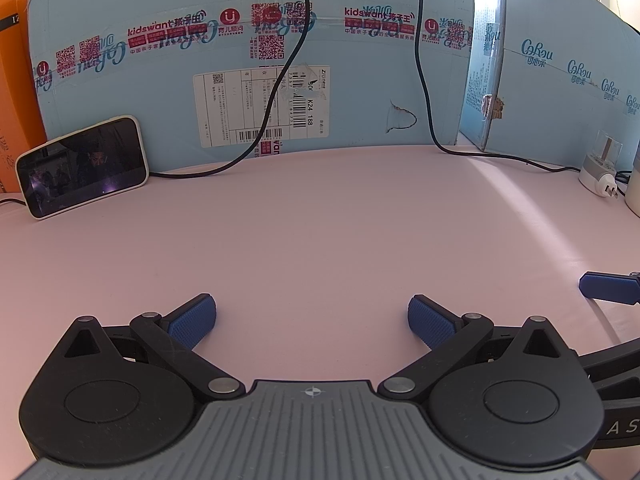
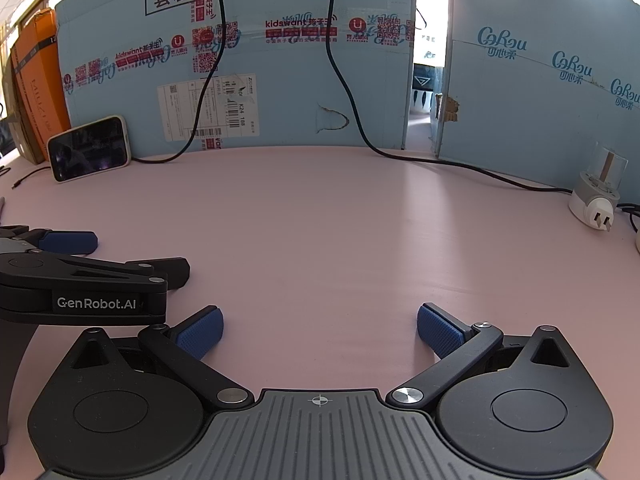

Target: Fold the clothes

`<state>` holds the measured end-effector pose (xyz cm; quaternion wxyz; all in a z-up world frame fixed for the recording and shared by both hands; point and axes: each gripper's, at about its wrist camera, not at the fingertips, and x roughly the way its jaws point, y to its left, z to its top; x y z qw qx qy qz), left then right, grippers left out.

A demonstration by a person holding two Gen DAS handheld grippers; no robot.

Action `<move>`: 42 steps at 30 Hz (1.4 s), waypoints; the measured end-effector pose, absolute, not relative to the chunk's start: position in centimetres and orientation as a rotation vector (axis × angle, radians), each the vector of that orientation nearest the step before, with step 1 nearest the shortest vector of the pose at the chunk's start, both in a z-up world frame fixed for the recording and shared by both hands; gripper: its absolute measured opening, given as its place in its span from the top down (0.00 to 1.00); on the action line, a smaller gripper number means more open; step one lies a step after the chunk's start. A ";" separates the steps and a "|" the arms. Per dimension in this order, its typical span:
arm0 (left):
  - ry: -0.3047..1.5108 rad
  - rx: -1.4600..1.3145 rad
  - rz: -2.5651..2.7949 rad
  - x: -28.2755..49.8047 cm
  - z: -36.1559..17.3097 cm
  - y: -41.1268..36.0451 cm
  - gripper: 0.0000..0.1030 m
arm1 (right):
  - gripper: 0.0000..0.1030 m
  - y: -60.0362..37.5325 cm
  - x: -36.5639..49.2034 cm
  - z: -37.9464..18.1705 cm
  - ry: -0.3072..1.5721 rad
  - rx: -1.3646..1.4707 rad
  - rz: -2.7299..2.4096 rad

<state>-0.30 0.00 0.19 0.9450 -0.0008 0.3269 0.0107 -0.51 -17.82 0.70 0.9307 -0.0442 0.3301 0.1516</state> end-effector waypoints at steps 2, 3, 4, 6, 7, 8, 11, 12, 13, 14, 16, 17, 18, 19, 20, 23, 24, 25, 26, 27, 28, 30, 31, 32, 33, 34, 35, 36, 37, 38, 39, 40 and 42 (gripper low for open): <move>0.666 -0.002 0.022 -0.3 0.2 0.0 0.00 | 0.00 -17.8 -0.5 0.7 0.676 -0.090 0.310; 0.666 -0.002 0.022 -0.3 0.2 0.0 0.00 | 0.00 -17.8 -0.5 0.7 0.676 -0.090 0.310; 0.666 -0.002 0.022 -0.3 0.2 0.0 0.00 | 0.00 -17.8 -0.6 0.7 0.676 -0.091 0.310; 0.666 -0.002 0.023 -0.3 0.2 0.0 0.00 | 0.00 -17.7 -0.6 0.6 0.676 -0.091 0.310; 0.666 -0.002 0.023 -0.3 0.2 0.0 0.00 | 0.00 -17.7 -0.6 0.6 0.676 -0.091 0.310; 0.666 -0.001 0.023 -0.3 0.2 0.0 0.00 | 0.00 -17.7 -0.6 0.6 0.676 -0.090 0.310; 0.666 -0.001 0.023 -0.3 0.2 0.0 0.00 | 0.00 -17.7 -0.6 0.6 0.676 -0.090 0.310; 0.666 -0.001 0.023 -0.3 0.2 0.0 0.00 | 0.00 -17.7 -0.6 0.6 0.676 -0.090 0.310; 0.666 -0.001 0.023 -0.3 0.2 0.0 0.00 | 0.00 -17.7 -0.6 0.6 0.676 -0.090 0.310; 0.666 -0.001 0.023 -0.3 0.2 0.0 0.00 | 0.00 -17.7 -0.6 0.6 0.676 -0.090 0.310; 0.666 -0.001 0.024 -0.3 0.2 0.0 0.00 | 0.00 -17.7 -0.6 0.6 0.676 -0.090 0.310; 0.666 -0.001 0.024 -0.3 0.2 0.0 0.00 | 0.00 -17.7 -0.6 0.6 0.676 -0.090 0.310; 0.666 -0.001 0.024 -0.3 0.2 0.0 0.00 | 0.00 -17.7 -0.6 0.6 0.676 -0.090 0.310; 0.666 -0.001 0.024 -0.3 0.2 0.0 0.00 | 0.00 -17.7 -0.6 0.6 0.676 -0.090 0.310; 0.666 -0.001 0.024 -0.3 0.2 0.0 0.00 | 0.00 -17.7 -0.6 0.6 0.676 -0.090 0.310; 0.666 -0.001 0.024 -0.3 0.2 0.0 0.00 | 0.00 -17.7 -0.6 0.6 0.676 -0.090 0.310; 0.666 -0.001 0.025 -0.3 0.2 0.0 0.00 | 0.00 -17.7 -0.6 0.6 0.676 -0.090 0.310; 0.666 -0.001 0.025 -0.3 0.2 0.0 0.00 | 0.00 -17.7 -0.6 0.6 0.676 -0.090 0.310; 0.666 -0.001 0.025 -0.3 0.2 0.0 0.00 | 0.00 -17.7 -0.6 0.6 0.676 -0.090 0.310; 0.666 -0.001 0.025 -0.3 0.2 0.0 0.00 | 0.00 -17.7 -0.6 0.6 0.676 -0.090 0.310; 0.666 -0.001 0.025 -0.3 0.2 0.0 0.00 | 0.00 -17.7 -0.6 0.6 0.676 -0.090 0.310; 0.666 -0.001 0.025 -0.3 0.2 0.0 0.00 | 0.00 -17.7 -0.6 0.6 0.676 -0.090 0.310; 0.666 -0.001 0.025 -0.3 0.2 0.0 0.00 | 0.00 -17.7 -0.6 0.6 0.676 -0.090 0.310; 0.666 -0.001 0.025 -0.3 0.2 0.0 0.00 | 0.00 -17.7 -0.6 0.6 0.676 -0.090 0.310; 0.667 -0.001 0.025 -0.3 0.2 0.0 0.00 | 0.00 -17.8 -0.6 0.6 0.676 -0.090 0.310; 0.667 -0.001 0.025 -0.3 0.2 0.0 0.00 | 0.00 -17.9 -0.7 0.6 0.676 -0.090 0.310; 0.667 -0.001 0.025 -0.3 0.2 0.0 0.00 | 0.00 -17.9 -0.7 0.6 0.676 -0.090 0.310; 0.667 -0.001 0.025 -0.3 0.2 0.0 0.00 | 0.00 -18.0 -0.7 0.6 0.676 -0.090 0.310; 0.667 -0.001 0.025 -0.3 0.2 0.0 0.00 | 0.00 -18.1 -0.8 0.6 0.676 -0.090 0.310; 0.667 -0.001 0.025 -0.3 0.2 0.0 0.00 | 0.00 -18.1 -0.8 0.6 0.676 -0.090 0.310; 0.667 -0.001 0.025 -0.3 0.2 0.0 0.00 | 0.00 -18.1 -0.8 0.6 0.676 -0.090 0.310; 0.667 -0.001 0.026 -0.3 0.2 0.0 0.00 | 0.00 -18.1 -0.7 0.6 0.676 -0.090 0.310; 0.667 -0.001 0.026 -0.3 0.2 0.0 0.00 | 0.00 -17.9 -0.6 0.7 0.676 -0.090 0.310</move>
